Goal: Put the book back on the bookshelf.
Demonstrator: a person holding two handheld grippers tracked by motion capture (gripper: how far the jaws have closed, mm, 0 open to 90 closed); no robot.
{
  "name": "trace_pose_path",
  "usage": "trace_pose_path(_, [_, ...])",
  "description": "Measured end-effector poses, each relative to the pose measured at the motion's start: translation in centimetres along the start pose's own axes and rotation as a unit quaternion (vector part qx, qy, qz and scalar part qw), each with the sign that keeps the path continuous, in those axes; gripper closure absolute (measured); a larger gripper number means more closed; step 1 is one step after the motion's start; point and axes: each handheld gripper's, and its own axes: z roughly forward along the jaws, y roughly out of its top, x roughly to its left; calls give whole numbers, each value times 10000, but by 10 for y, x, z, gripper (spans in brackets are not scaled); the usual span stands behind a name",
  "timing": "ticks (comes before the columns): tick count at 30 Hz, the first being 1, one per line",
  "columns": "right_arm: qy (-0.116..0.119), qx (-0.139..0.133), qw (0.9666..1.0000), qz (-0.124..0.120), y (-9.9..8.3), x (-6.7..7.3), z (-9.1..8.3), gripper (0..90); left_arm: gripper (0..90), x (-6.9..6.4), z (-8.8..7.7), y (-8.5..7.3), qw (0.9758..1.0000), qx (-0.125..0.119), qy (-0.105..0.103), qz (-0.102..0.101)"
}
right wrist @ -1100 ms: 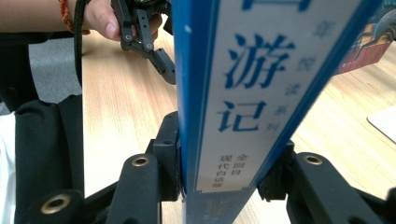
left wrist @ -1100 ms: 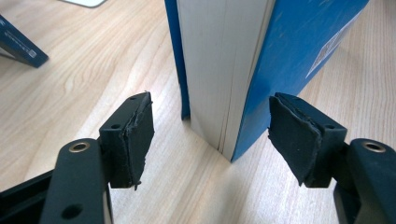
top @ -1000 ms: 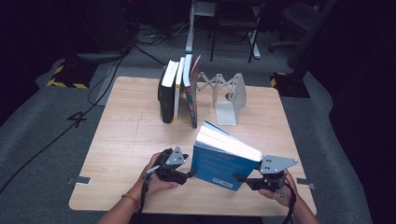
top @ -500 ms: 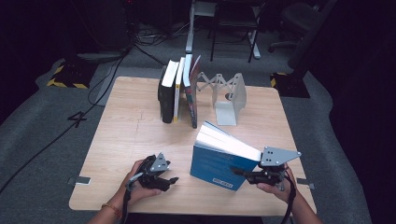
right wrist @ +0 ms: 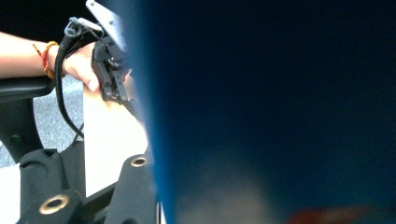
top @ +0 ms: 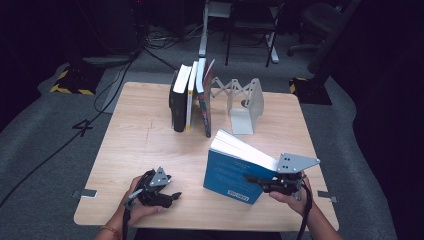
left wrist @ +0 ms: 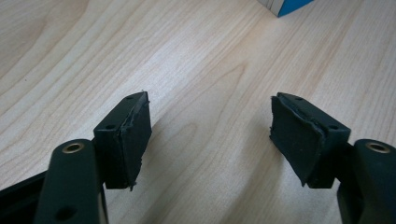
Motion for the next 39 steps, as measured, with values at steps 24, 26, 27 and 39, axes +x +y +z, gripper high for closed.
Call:
trace_pose_path(24, [36,-71,10000,-23,23,2,-6,600,234,1,2,1,9999,25,97,-75])
trace_pose_path(26, [12,-41,10000,-34,24,3,-5,602,234,1,2,1,9999,33,95,-69])
trace_pose_path(27, [2,-7,10000,-42,25,4,-5,602,233,1,2,1,9999,24,87,-65])
trace_pose_path(39, [-376,397,9984,-136,42,3,-21,605,225,1,3,2,9999,37,92,-64])
